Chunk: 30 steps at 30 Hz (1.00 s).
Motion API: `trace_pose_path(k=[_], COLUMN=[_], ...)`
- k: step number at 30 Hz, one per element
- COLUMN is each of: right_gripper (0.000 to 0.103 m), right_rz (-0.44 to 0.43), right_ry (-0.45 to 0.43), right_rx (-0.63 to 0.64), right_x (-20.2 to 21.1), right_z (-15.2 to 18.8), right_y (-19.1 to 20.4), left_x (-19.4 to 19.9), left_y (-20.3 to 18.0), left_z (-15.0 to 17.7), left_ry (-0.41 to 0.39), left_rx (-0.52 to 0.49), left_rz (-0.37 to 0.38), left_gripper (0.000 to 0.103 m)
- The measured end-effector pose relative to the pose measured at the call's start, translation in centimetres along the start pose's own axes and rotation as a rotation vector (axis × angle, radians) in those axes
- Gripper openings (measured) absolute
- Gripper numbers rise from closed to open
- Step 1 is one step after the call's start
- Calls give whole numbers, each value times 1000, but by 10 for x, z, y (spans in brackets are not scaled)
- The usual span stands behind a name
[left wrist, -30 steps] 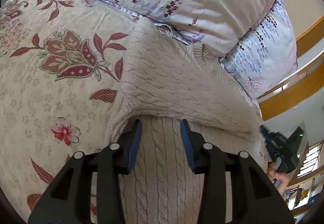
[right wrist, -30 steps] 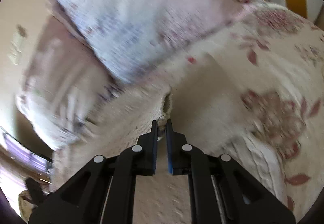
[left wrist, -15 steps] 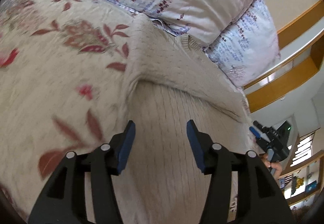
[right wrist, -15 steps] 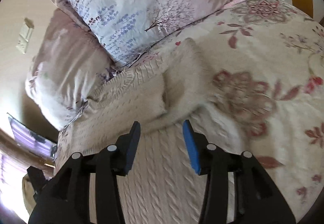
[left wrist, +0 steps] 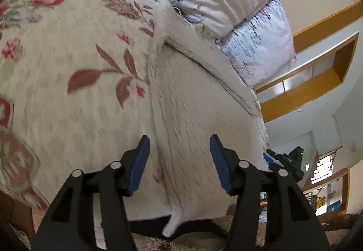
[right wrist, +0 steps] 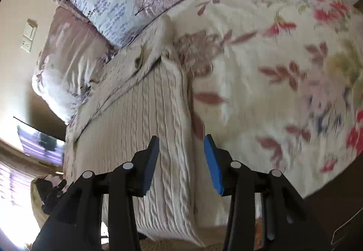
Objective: Fold small clothes
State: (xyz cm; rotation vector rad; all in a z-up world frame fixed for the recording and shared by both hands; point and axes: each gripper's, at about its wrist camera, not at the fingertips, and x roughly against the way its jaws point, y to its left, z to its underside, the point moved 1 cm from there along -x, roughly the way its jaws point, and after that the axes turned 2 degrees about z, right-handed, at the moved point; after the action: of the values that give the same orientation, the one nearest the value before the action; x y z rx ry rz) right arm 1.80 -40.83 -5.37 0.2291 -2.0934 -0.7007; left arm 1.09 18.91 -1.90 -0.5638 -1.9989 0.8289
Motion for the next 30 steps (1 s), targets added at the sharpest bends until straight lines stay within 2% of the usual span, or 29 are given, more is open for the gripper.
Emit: trace_pose_path(k=[4, 6, 11, 14, 21, 22, 23, 24, 25, 30], right_gripper=[35, 33, 29, 28, 26, 20, 13, 12, 10, 8], right_rz=[-81, -131, -232, -230, -207, -211, -220, -221, -218, -195], right_ry=[25, 48, 100, 123, 169, 179, 185, 184, 175, 18], right_rx=[-24, -33, -11, 51, 195, 207, 207, 206, 204, 249], right_x=[2, 1, 0, 4, 4, 4, 3, 2, 2, 19], right_z=[17, 25, 45, 55, 73, 74, 75, 74, 73, 61], right_y=[-7, -9, -6, 2, 28, 31, 32, 34, 36, 47], left_x=[-1, -1, -11, -14, -17, -18, -19, -20, -22, -16], left_y=[-5, -5, -5, -7, -23, -25, -27, -28, -30, -38], left_z=[14, 21, 41, 52, 65, 65, 65, 65, 63, 54], left_ry=[19, 31, 111, 151, 213, 219, 221, 225, 227, 185], left_rx=[-1, -1, 26, 23, -58, -70, -77, -82, -82, -132], left_rz=[51, 79, 169, 206, 204, 201, 193, 182, 170, 144], left_gripper=[48, 43, 33, 30, 30, 28, 20, 11, 9, 7])
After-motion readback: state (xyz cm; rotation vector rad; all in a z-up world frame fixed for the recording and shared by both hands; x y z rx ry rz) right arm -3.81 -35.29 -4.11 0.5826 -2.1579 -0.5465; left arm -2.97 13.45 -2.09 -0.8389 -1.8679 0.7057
